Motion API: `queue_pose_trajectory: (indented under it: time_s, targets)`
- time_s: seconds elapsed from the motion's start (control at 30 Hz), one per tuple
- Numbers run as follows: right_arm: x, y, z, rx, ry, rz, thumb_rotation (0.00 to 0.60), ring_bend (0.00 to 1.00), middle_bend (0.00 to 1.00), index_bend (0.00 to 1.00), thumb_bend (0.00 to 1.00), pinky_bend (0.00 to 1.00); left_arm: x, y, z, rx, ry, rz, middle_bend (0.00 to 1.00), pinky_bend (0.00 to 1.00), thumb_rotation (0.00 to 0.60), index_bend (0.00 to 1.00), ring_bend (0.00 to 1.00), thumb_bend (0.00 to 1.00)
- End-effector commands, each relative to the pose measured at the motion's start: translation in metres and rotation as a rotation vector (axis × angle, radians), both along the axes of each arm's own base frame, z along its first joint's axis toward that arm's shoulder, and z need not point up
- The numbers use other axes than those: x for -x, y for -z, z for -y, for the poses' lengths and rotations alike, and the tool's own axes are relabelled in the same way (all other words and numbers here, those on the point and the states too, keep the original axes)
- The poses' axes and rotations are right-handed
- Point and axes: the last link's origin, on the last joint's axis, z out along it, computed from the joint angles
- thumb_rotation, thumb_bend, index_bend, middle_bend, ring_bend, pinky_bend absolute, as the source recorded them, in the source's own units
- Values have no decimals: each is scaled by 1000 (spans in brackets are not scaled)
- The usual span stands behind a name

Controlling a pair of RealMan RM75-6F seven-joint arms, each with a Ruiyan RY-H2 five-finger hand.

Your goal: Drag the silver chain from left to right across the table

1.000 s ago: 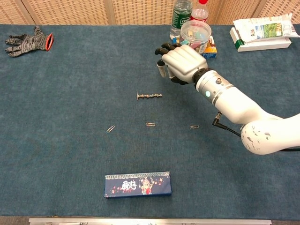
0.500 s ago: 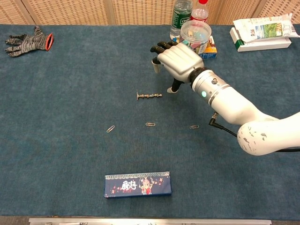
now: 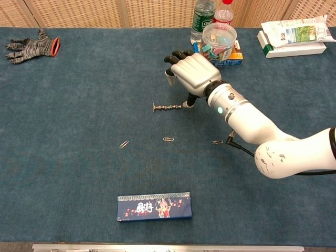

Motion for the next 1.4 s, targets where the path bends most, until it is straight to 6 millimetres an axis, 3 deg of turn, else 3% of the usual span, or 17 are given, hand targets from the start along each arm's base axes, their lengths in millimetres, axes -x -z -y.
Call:
queue_pose_trajectory:
  time_s: [0.03, 0.33, 0.8, 1.4]
  targets:
    - [-1, 4, 1, -7, -4, -6, 600, 10, 116, 422, 0, 123, 1, -1, 1, -2, -3, 0, 189, 7, 600, 530, 55, 125]
    - [-4, 17, 4, -26, -17, -27, 600, 4, 108, 361, 0, 117, 3, -5, 2, -13, -20, -1, 189, 7, 600, 536, 56, 125]
    - [-9, 29, 10, -36, -23, -34, 600, 3, 105, 359, 0, 116, 8, -11, 3, -38, -44, 5, 197, 7, 600, 550, 56, 125]
    - [-12, 26, 27, 10, -21, -19, 600, 2, 105, 359, 0, 116, 8, -12, 4, -38, -49, 6, 202, 7, 600, 552, 56, 125]
